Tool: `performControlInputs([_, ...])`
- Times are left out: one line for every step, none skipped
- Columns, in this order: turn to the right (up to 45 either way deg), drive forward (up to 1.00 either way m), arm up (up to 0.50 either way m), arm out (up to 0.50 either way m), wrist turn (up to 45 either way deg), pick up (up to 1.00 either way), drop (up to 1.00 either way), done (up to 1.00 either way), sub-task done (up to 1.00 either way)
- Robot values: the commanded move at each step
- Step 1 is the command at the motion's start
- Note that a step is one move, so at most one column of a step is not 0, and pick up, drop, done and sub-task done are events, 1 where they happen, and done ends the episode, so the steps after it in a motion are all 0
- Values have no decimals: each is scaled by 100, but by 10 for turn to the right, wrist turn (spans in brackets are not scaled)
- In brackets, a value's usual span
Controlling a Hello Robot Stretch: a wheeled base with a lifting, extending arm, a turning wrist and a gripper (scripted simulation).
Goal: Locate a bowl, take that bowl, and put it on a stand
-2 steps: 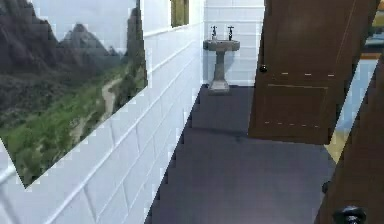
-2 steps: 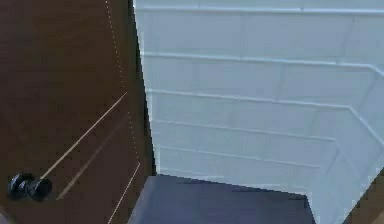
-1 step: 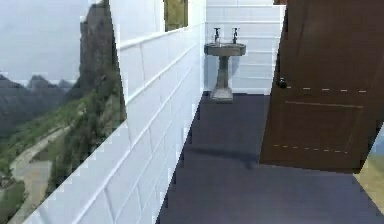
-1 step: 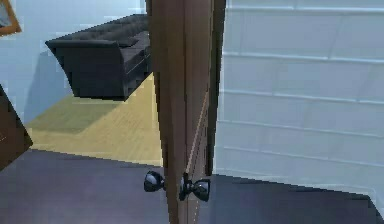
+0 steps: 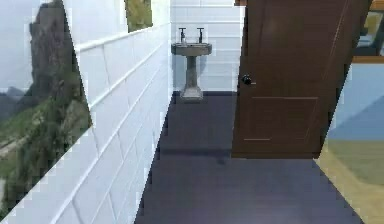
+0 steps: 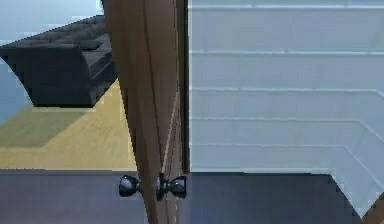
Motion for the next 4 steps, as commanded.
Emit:
performControlInputs([0, 100, 0, 0, 0, 0, 0, 0, 0])
performControlInputs([0, 100, 0, 0, 0, 0, 0, 0, 0])
performControlInputs([30, 0, 0, 0, 0, 0, 0, 0, 0])
performControlInputs([0, 25, 0, 0, 0, 0, 0, 0, 0])
